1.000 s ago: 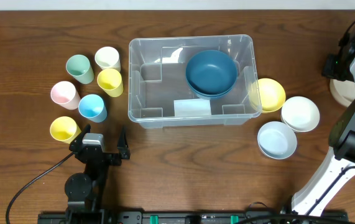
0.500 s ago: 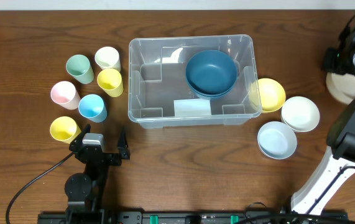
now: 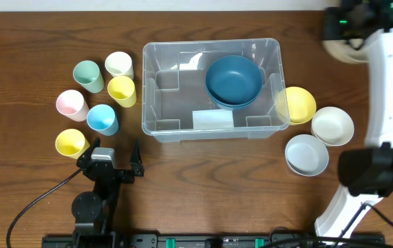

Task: Pack container
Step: 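Grasp the beige bowl rim and carry it over the container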

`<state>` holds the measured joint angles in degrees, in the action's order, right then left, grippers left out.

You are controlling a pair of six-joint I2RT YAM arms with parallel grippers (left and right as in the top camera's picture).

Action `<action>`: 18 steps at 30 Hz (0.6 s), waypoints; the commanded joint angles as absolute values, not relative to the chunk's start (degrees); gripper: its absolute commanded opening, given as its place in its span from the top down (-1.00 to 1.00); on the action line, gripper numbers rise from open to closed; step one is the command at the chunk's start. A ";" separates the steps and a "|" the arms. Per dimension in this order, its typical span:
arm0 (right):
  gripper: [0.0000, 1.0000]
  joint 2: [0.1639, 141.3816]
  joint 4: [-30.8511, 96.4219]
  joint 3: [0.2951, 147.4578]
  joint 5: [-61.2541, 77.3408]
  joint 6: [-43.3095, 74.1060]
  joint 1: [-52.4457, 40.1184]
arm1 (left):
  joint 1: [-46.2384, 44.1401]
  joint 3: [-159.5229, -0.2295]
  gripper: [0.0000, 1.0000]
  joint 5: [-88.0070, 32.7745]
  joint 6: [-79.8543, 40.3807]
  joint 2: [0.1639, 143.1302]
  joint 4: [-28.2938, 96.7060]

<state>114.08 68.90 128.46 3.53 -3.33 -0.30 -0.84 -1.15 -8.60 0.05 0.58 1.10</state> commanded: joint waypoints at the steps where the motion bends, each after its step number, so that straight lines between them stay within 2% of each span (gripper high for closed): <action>1: 0.97 111.31 70.06 129.60 3.84 -6.44 -8.29 | -0.67 -0.23 -0.96 -9.21 0.62 0.23 3.01; 9: 0.97 112.12 73.43 128.51 -0.03 -4.73 -24.58 | -0.67 -0.23 -0.96 -9.21 0.62 0.23 3.03; 18: 0.97 113.60 73.08 121.21 0.01 -3.44 -32.53 | -0.67 -0.23 -0.96 -9.21 0.62 0.23 3.03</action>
<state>112.22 73.95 124.22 1.48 -4.43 -31.40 -0.86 -1.15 -8.60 0.05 0.58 1.10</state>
